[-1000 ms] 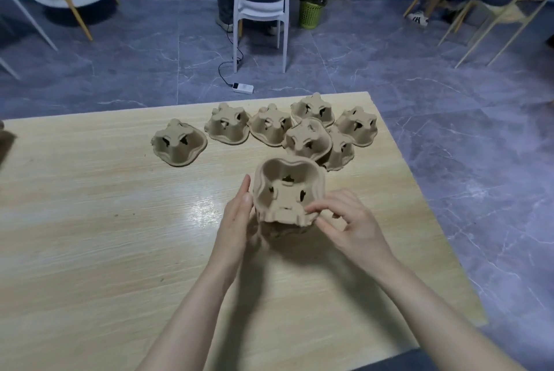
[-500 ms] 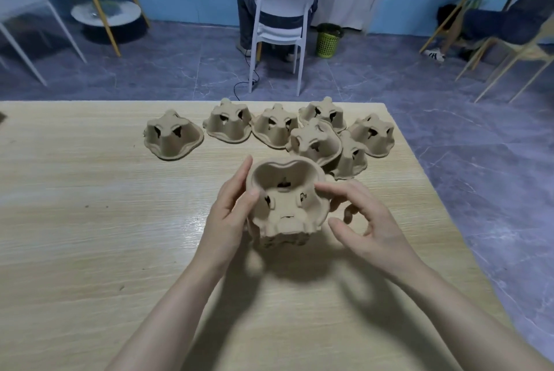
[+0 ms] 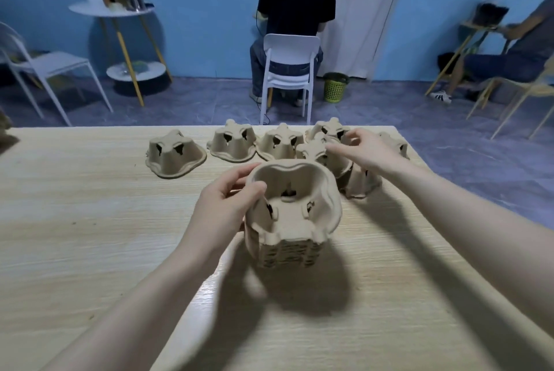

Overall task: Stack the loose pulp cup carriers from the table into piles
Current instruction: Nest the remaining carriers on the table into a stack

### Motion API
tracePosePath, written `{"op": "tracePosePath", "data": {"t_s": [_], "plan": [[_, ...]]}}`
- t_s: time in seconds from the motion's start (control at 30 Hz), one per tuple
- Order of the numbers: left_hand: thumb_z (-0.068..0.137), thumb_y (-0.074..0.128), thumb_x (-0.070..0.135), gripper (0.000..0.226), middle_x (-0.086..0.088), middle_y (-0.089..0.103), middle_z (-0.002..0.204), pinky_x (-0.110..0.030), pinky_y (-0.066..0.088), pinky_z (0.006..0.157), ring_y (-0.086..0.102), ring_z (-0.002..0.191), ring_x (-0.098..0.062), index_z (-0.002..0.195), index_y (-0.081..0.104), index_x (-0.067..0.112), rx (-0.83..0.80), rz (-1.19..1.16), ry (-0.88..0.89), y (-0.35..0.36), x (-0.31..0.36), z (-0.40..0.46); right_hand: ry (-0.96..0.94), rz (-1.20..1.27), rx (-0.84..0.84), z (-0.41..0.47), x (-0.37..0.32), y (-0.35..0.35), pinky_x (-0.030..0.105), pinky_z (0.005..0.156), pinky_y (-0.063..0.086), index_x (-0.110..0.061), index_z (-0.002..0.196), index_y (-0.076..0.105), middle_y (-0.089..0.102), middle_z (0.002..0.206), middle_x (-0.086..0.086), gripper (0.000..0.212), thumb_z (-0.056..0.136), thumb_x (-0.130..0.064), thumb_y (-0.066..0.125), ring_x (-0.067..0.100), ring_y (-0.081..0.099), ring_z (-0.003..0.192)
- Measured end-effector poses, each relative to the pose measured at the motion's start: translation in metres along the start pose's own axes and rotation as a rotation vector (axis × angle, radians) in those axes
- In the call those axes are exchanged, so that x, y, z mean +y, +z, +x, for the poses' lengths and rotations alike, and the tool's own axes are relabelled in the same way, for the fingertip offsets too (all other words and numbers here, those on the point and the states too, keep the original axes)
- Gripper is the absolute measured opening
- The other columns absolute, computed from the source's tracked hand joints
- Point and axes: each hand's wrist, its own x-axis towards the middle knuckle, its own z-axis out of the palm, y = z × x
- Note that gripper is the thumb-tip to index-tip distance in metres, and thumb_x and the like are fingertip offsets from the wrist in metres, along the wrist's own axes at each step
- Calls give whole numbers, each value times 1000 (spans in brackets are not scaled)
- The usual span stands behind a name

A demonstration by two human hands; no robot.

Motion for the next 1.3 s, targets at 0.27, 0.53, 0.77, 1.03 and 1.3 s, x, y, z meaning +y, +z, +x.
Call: {"op": "tracePosePath", "data": {"t_s": [0.27,0.53,0.77,1.03,1.3], "plan": [[87,73,17,9,8,72,76,-45,58,76,67,82,-14,81,73,24,168,66,80,-4,11,-4,-58,-53,-34,-3,-23,12,32,81,42,-13,124,53,58,120,1,69,74,-54,76,16,52,101],[89,68,10,8,-2,71,88,-42,54,76,66,89,-21,91,71,18,146,65,-14,-4,20,-7,-169,151,40,-33,-17,12,32,89,46,-24,110,56,59,102,-11,47,73,-26,84,13,56,100],[98,58,17,34,10,68,107,-26,49,78,62,93,-6,130,61,28,97,112,142,5,1,-25,-180,279,197,-47,-3,14,23,68,50,-25,75,64,61,70,-7,23,86,-5,67,8,54,66],[97,59,25,51,34,36,135,-13,29,111,33,127,21,143,40,38,-14,225,315,10,-17,-37,-245,437,337,-64,1,3,30,67,45,-25,80,68,65,74,-3,14,89,-15,68,16,57,70],[81,64,47,62,33,38,140,-10,30,105,33,133,16,139,45,42,-21,215,372,7,-27,-36,-437,385,496,-91,-12,0,16,60,38,-27,86,71,62,79,-14,11,89,-16,69,-5,51,59]]}}
